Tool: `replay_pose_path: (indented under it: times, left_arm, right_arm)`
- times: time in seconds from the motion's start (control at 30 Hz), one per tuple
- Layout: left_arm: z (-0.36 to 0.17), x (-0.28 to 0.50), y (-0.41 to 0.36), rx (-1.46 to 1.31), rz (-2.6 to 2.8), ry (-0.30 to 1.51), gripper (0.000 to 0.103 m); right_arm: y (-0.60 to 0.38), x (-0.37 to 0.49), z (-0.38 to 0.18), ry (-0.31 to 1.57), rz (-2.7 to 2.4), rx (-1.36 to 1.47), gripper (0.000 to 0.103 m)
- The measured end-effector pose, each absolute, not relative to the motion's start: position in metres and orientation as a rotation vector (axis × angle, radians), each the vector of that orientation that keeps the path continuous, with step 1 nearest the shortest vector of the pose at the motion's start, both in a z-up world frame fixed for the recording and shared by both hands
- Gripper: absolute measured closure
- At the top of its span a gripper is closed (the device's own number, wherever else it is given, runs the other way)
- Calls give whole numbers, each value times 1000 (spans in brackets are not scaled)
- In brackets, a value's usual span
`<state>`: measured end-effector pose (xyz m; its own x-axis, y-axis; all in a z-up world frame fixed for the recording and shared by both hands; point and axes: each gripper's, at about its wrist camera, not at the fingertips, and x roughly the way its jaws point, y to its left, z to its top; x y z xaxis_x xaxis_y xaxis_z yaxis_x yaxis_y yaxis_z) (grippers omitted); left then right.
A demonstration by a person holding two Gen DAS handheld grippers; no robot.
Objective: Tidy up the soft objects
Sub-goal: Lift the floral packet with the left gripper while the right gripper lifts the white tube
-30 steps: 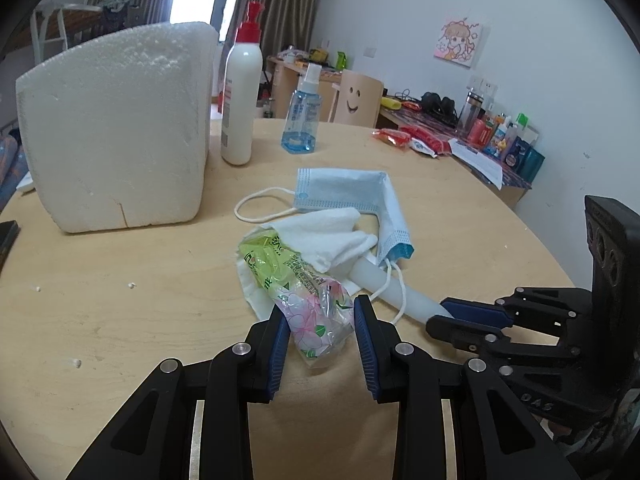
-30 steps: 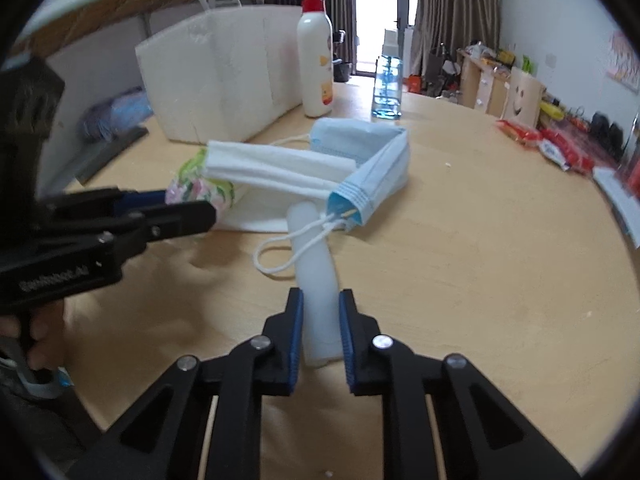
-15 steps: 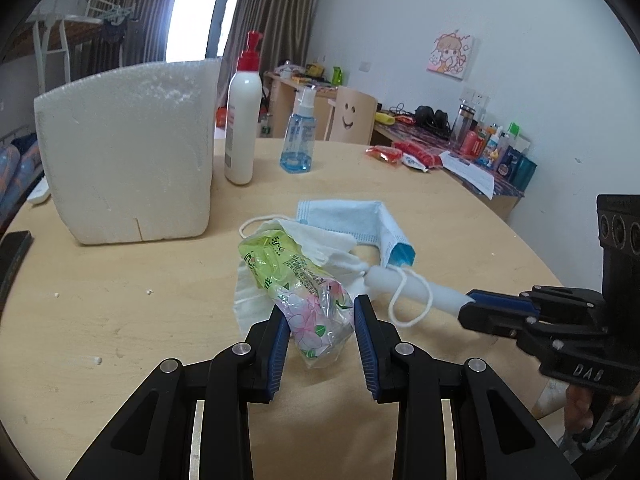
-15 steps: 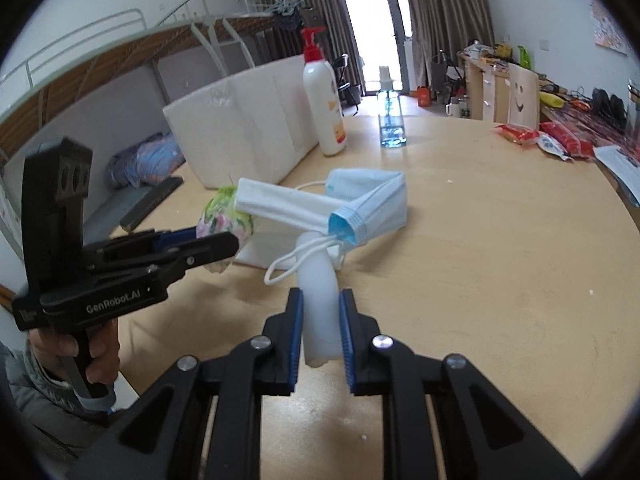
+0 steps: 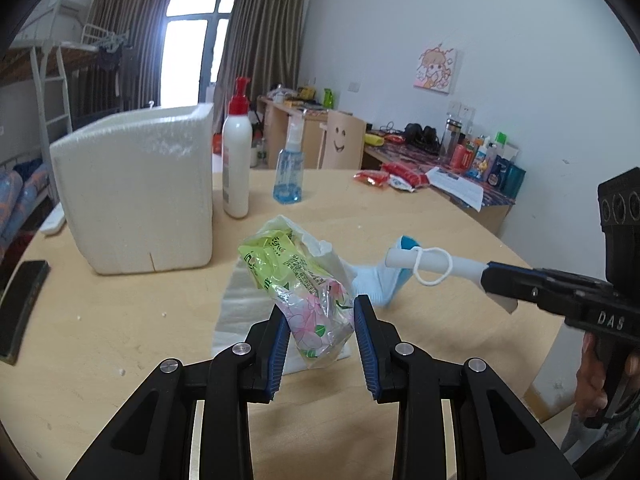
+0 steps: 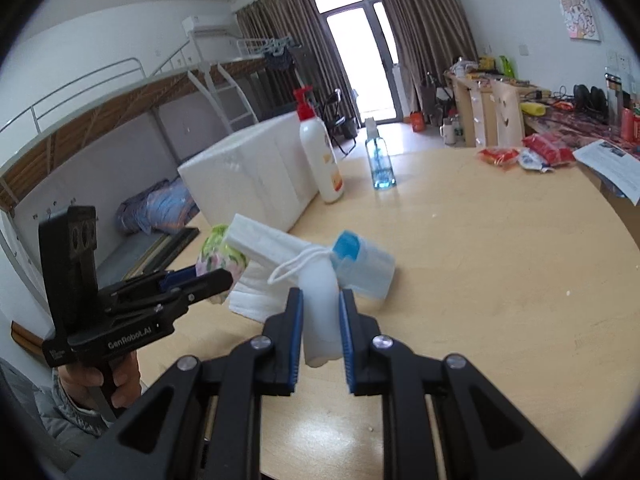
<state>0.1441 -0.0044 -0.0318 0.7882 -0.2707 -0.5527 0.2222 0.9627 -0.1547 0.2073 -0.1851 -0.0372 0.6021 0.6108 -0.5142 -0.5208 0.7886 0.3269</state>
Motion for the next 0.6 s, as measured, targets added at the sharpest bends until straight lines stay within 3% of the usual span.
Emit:
replay_pose_path:
  times: [0.6]
  left_arm:
    - [1, 124, -2, -29, -298, 478, 69]
  right_arm:
    - [-201, 204, -19, 557, 667, 245, 82]
